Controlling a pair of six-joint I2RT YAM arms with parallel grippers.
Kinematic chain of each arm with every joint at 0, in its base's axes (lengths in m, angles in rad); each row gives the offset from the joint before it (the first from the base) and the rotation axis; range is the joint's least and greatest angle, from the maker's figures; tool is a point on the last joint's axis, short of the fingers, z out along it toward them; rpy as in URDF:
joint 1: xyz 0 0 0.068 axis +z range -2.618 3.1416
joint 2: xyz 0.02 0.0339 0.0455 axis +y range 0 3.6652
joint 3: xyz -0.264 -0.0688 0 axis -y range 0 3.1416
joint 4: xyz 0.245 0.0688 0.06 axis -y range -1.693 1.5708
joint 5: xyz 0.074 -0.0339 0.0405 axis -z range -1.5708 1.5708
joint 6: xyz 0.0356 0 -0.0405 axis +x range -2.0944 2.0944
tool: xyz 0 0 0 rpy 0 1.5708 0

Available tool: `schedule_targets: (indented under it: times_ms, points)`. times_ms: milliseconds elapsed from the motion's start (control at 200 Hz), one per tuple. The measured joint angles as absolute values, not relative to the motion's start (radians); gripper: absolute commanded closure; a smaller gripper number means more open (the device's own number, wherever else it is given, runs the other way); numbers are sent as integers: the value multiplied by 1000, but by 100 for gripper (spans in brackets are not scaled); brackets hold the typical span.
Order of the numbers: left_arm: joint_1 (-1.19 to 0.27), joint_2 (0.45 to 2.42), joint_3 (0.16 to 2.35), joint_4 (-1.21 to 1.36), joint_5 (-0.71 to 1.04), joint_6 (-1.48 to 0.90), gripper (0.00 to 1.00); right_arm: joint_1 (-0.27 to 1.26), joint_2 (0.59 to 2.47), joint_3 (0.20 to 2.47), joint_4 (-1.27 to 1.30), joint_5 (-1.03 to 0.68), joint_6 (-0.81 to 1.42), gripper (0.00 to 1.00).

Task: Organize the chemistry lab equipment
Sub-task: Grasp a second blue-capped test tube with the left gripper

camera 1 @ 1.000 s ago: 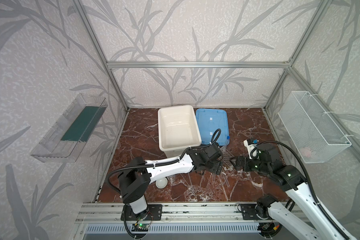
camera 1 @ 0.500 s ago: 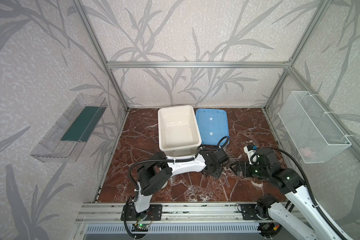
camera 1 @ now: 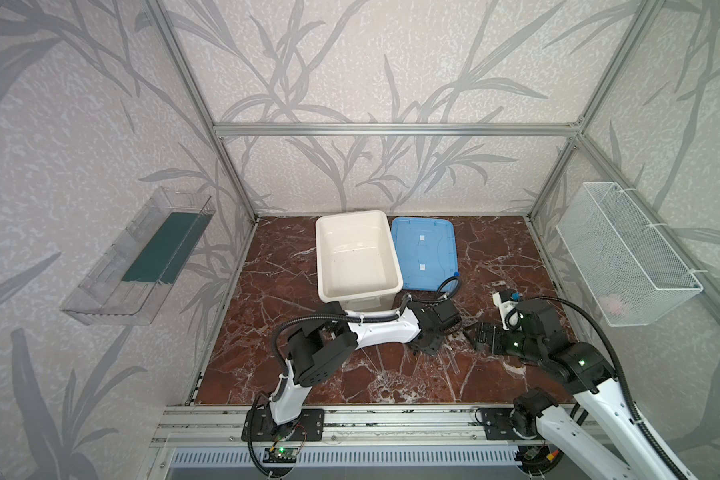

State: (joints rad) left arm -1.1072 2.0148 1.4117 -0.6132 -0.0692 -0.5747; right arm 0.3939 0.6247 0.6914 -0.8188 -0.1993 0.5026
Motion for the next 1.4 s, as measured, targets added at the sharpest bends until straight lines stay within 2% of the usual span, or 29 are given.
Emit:
schedule_targets:
  times_ms: [80, 150, 710, 780, 1124, 1399]
  points:
    - [-1107, 2023, 1415, -621, -81, -573, 60, 392, 625, 691, -819, -199, 503, 3]
    - [-1107, 2030, 1415, -624, -81, -573, 69, 390, 625, 691, -819, -199, 502, 4]
    - [-1113, 2030, 1407, -645, -68, -603, 69, 389, 651, 691, -817, -183, 501, 4]
    - [-1113, 2021, 1397, -645, -60, -606, 74, 389, 662, 691, -815, -183, 500, 4]
    - [-1115, 2017, 1392, -662, -74, -621, 80, 389, 691, 691, -809, -182, 496, 4]
    - [-1119, 2004, 1375, -665, -101, -640, 81, 389, 683, 691, -808, -179, 490, 4]
